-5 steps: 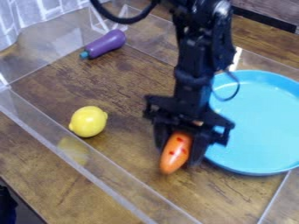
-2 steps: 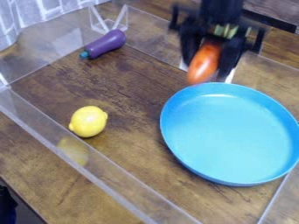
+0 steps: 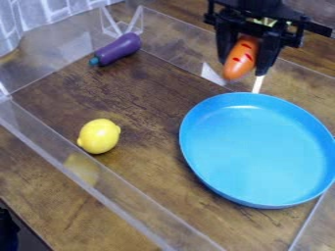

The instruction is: Move the carrot to the right side

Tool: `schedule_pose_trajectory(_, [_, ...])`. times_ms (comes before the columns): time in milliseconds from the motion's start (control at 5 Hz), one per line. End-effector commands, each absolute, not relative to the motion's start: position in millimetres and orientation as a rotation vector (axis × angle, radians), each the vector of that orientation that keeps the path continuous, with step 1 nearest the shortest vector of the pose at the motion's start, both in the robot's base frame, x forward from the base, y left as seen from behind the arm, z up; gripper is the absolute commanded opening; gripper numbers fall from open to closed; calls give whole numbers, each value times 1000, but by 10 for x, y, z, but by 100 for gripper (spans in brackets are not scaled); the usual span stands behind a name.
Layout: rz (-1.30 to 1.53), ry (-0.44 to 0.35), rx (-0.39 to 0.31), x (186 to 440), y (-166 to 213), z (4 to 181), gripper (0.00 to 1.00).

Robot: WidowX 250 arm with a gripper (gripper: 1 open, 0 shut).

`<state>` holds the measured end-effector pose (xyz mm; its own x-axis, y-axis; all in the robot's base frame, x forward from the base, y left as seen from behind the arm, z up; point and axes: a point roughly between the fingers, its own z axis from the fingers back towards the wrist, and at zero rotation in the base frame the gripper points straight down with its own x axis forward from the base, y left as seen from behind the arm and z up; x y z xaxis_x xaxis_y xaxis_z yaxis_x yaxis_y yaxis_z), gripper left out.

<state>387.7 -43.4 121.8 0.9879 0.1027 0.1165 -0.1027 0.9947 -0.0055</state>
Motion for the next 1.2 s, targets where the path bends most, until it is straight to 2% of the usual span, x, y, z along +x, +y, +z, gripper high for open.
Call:
schedule_pose_trajectory(0, [55,-195,-15,4095,-592,1436,0])
schedule_pose_trajectory(600, [-28,-199,-13,4476,-722,1292,0])
schedule_pose_trajectory(1000, [-73,-203,-7,4456,-756,1232,0])
